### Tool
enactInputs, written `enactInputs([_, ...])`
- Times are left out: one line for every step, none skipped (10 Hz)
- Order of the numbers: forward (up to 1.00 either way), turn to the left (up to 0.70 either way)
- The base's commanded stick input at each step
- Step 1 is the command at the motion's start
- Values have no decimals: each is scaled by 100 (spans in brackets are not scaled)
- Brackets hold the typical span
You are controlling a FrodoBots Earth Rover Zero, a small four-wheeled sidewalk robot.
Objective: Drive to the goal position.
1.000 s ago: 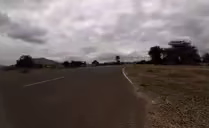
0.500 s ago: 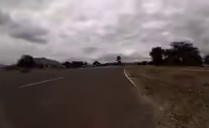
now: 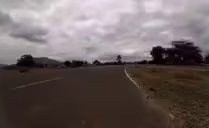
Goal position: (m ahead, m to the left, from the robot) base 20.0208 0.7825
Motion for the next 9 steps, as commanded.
enactInputs([50, -50])
enactInputs([50, -50])
enactInputs([50, -50])
enactInputs([50, -21])
enactInputs([50, -11])
enactInputs([50, -1])
enactInputs([50, 0])
enactInputs([50, 0])
enactInputs([50, 0])
